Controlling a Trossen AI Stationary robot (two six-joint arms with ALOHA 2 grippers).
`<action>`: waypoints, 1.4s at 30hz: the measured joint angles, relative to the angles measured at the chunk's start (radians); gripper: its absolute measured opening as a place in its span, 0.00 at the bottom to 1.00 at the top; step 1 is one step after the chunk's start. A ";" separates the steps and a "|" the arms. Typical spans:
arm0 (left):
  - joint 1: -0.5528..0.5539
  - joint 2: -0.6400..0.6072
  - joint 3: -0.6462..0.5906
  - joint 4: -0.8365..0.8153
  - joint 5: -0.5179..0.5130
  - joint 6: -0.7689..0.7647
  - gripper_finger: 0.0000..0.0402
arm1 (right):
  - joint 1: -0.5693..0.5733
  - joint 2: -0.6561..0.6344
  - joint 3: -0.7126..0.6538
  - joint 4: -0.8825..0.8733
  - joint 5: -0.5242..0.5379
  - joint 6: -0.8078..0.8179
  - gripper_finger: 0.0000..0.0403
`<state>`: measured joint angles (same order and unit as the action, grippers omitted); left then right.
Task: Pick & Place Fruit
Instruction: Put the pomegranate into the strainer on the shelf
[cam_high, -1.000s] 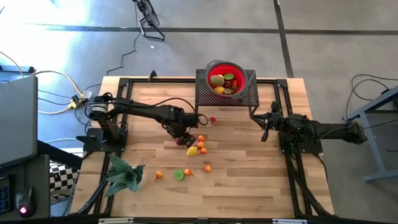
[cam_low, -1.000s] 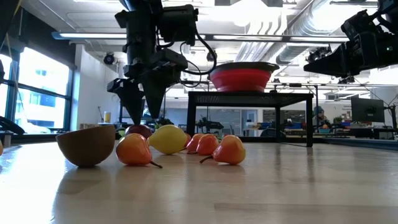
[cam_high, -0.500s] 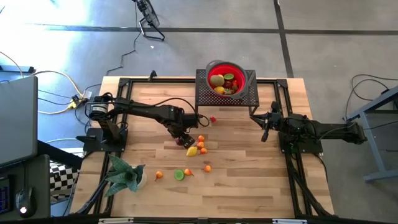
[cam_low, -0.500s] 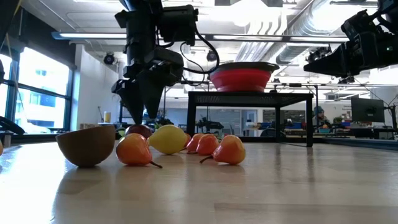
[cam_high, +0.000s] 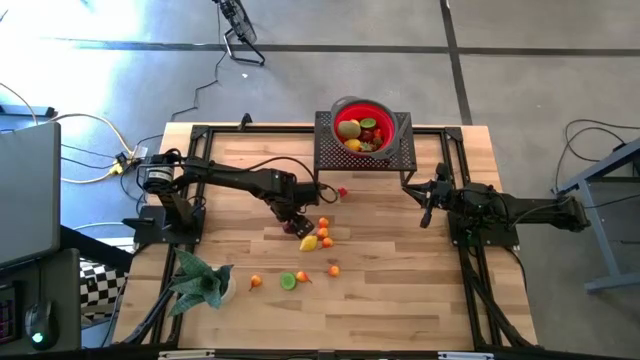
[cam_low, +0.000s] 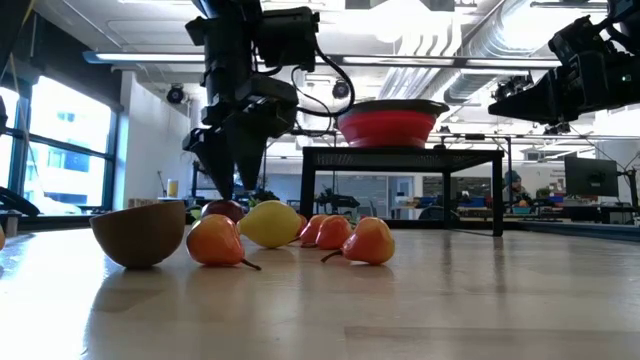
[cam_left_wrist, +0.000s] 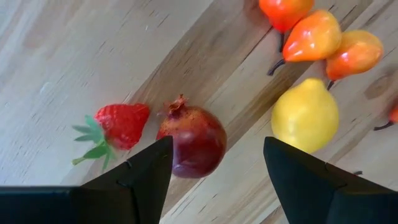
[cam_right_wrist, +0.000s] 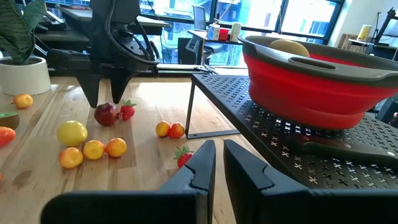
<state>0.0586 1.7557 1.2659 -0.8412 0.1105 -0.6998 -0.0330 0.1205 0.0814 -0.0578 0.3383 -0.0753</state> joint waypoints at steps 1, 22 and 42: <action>0.000 0.000 0.000 0.012 0.000 0.000 0.61 | 0.000 0.000 0.000 0.000 0.000 0.000 0.07; 0.000 0.000 0.001 0.047 0.003 0.023 0.81 | 0.000 0.000 0.000 0.000 0.000 0.000 0.07; 0.000 0.000 0.001 0.064 0.000 0.071 0.85 | 0.000 0.000 0.000 0.000 0.000 0.000 0.07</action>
<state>0.0589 1.7557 1.2667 -0.7769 0.1104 -0.6292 -0.0330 0.1205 0.0814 -0.0582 0.3382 -0.0753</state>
